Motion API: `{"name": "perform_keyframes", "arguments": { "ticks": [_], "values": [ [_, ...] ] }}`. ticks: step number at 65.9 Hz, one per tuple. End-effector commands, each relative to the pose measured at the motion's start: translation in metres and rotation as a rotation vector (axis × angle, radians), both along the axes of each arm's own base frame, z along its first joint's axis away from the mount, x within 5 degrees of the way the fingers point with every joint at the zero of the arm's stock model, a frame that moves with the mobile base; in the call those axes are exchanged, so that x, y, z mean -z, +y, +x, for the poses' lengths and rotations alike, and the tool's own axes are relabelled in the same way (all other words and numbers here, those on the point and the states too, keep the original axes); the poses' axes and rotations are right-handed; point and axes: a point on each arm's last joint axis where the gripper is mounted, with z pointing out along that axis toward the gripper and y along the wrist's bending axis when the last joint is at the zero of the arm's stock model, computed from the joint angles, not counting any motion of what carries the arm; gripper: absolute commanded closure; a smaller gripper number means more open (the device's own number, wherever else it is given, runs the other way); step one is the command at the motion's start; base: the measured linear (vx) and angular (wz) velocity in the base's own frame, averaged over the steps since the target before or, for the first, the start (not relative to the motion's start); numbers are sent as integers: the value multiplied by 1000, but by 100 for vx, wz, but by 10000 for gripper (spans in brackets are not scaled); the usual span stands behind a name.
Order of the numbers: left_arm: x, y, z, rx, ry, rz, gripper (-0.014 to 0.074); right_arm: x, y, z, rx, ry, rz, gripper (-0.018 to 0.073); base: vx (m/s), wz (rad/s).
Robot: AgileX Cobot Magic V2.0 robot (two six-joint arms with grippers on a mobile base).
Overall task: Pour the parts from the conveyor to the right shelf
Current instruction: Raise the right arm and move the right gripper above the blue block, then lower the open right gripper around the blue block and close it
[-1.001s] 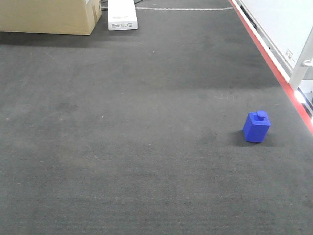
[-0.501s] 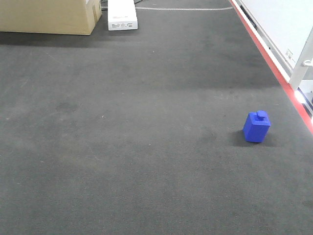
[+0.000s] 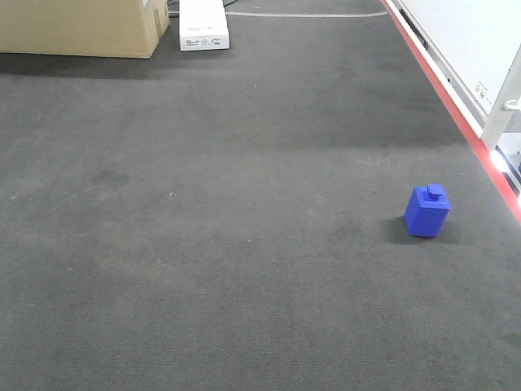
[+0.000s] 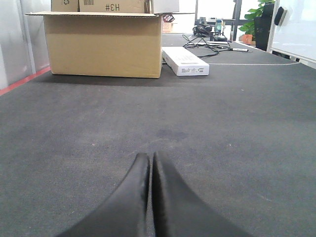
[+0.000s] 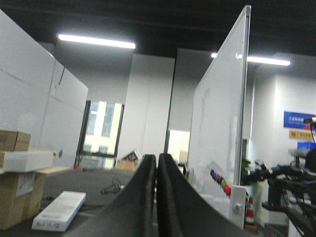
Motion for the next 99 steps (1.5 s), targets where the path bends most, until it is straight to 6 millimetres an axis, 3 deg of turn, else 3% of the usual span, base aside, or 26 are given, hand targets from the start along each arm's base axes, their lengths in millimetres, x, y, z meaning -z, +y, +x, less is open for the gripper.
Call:
{"name": "perform_keyframes", "arguments": {
  "ticks": [1,9,14,19,24,30,34,52,69,81,99],
  "values": [
    [-15,0,-2,6,-110,-11,603,-34,-1,17,22,106,-17,559,0,0],
    [-15,0,-2,6,-110,-11,603,-55,-2,55,41,319,-15,519,0,0],
    [-15,0,-2,6,-110,-11,603,-60,-2,80,45,419,-11,436,0,0],
    [-15,0,-2,6,-110,-11,603,-60,-1,103,34,490,9,304,0,0],
    [-15,0,-2,6,-110,-11,603,-58,0,120,32,527,11,114,0,0],
    [-15,0,-2,6,-110,-11,603,-53,0,131,32,555,8,-95,0,0],
    [-15,0,-2,6,-110,-11,603,-50,0,136,34,572,4,-172,0,0],
    [-15,0,-2,6,-110,-11,603,-43,1,147,31,624,28,-120,0,0],
    [-15,0,-2,6,-110,-11,603,-19,0,162,44,905,162,-77,0,0],
    [-15,0,-2,6,-110,-11,603,-10,0,195,80,1138,152,-76,0,0],
    [-15,0,-2,6,-110,-11,603,1,-1,269,139,1402,117,-75,0,0]
  ]
}}
